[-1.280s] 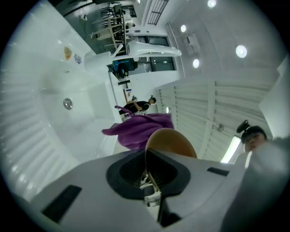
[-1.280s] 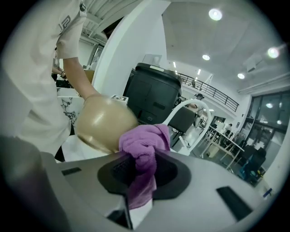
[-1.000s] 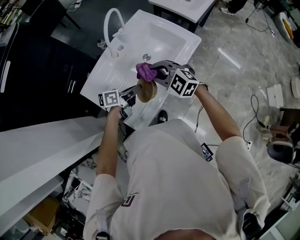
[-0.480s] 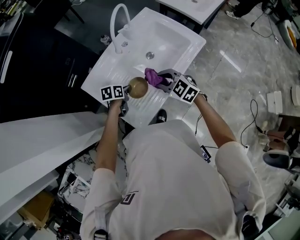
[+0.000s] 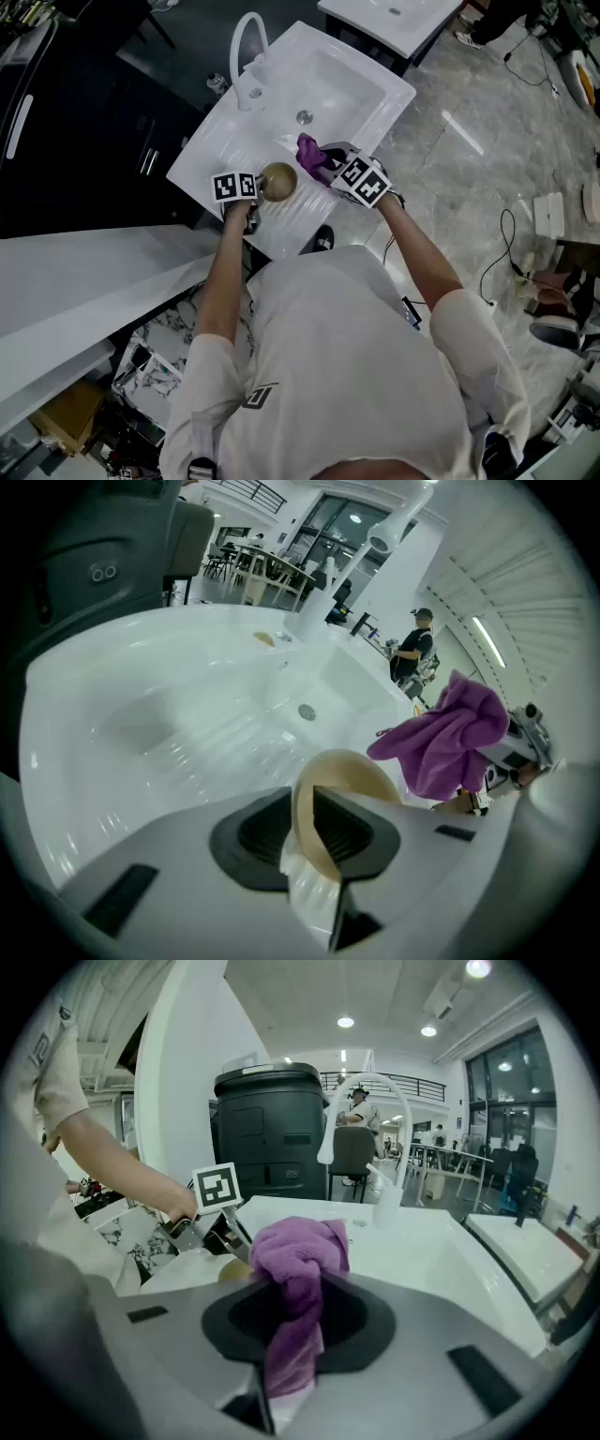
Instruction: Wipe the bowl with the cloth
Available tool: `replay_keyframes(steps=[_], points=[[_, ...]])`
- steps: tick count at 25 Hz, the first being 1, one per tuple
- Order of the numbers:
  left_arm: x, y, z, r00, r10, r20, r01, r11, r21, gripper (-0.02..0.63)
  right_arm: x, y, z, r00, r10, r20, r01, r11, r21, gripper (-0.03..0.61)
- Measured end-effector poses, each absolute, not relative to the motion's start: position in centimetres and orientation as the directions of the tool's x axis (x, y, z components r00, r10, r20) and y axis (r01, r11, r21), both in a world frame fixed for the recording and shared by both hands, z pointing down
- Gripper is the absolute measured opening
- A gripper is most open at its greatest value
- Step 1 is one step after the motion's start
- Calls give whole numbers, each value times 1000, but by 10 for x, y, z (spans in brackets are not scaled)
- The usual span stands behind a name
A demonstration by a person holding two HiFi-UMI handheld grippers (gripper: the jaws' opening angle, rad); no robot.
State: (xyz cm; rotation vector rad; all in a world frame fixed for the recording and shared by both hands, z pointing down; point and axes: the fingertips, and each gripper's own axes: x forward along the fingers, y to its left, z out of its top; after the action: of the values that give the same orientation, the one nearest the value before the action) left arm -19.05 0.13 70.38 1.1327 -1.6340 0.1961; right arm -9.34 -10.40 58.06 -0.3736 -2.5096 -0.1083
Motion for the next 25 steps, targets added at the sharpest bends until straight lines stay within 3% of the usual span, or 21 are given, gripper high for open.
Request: replay_keyframes(steps=[7, 12, 17, 25], points=[[-220, 7, 668, -187, -651, 736, -768, 564, 304, 94, -95, -124, 591, -816, 134, 562, 110, 991, -77, 74], [-222, 18, 603, -421, -735, 531, -797, 580, 170, 87, -97, -132, 595, -855, 101, 509, 41, 991, -127, 75], [-193, 23, 585, -433, -746, 506, -873, 487, -31, 19, -101, -129, 600, -853, 114, 510, 45, 988, -146, 75], [-177, 36, 598, -392, -751, 531, -876, 481, 35, 6, -102, -119, 608, -847, 120, 517, 40, 986, -164, 75]])
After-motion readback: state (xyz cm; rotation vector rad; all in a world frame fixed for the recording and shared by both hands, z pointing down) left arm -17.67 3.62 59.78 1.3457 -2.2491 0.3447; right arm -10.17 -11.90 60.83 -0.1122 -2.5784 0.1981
